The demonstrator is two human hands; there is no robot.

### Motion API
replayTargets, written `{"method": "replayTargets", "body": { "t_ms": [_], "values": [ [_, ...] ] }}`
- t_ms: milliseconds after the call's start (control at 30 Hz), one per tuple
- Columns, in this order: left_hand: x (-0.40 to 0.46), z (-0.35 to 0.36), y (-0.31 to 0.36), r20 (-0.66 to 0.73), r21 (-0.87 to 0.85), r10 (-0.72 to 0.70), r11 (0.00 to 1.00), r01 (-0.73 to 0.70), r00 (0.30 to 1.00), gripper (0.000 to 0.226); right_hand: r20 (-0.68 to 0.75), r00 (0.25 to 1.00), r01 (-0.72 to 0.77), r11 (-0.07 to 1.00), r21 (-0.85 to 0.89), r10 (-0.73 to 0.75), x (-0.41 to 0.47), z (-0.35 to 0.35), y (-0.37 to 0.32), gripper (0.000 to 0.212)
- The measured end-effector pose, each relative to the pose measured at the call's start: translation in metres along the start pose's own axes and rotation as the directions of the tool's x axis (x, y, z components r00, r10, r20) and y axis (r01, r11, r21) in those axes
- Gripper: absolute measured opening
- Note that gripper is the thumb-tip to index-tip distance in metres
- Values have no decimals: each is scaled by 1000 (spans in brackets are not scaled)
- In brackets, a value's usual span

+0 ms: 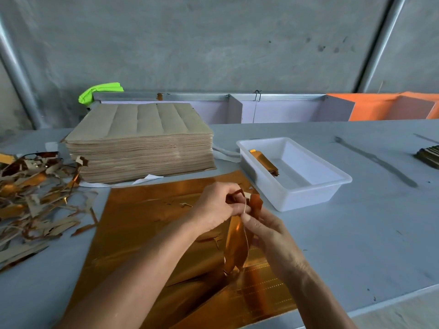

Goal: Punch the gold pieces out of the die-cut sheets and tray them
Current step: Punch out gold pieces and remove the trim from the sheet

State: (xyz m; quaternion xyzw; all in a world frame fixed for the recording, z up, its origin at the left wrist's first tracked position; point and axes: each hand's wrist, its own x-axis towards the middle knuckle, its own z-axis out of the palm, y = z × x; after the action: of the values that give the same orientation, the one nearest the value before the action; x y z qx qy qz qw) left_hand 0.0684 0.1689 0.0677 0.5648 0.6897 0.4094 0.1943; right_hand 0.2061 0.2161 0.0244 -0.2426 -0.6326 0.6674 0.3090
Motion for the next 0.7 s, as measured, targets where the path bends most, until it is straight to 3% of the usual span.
{"method": "replayTargets", "body": {
  "t_ms": [67, 167, 233, 300, 433, 500, 567, 633, 700],
  "values": [
    [-2, 0, -2, 20, -45, -1, 999, 2, 1000, 12, -57, 998, -13, 1000, -11, 13, -1, 0, 3, 35],
    [-4, -4, -6, -38, -193, -29, 981, 21, 999, 14, -161, 974, -147, 985, 86, 159, 2, -2, 10, 21],
    [-4, -9, -9, -71, -332, -91, 941, 63, 993, 16, -270, 932, -238, 970, 56, 244, 3, -5, 12, 16],
    [-4, -13, -11, -36, -467, -110, 880, 81, 993, 23, -356, 882, -300, 951, 79, 308, 3, -7, 15, 20],
    [-4, -22, -16, 116, -729, -110, 666, 160, 987, 38, -471, 824, -252, 948, 192, 315, 6, -11, 21, 45],
    [-2, -22, -18, 29, -621, -228, 759, 196, 973, 33, -538, 805, -203, 968, 148, 251, 8, -12, 21, 45],
    [-1, -19, -20, -150, -412, -338, 876, 252, 929, 14, -610, 768, -164, 981, 106, 195, 10, -15, 18, 37],
    [0, -16, -25, -263, -340, -418, 884, 322, 870, 18, -673, 726, -148, 988, 46, 140, 11, -22, 13, 17],
    [0, -16, -29, -289, -358, -491, 851, 383, 822, 28, -727, 682, -109, 994, 8, 81, 13, -28, 10, 17]
  ]
}}
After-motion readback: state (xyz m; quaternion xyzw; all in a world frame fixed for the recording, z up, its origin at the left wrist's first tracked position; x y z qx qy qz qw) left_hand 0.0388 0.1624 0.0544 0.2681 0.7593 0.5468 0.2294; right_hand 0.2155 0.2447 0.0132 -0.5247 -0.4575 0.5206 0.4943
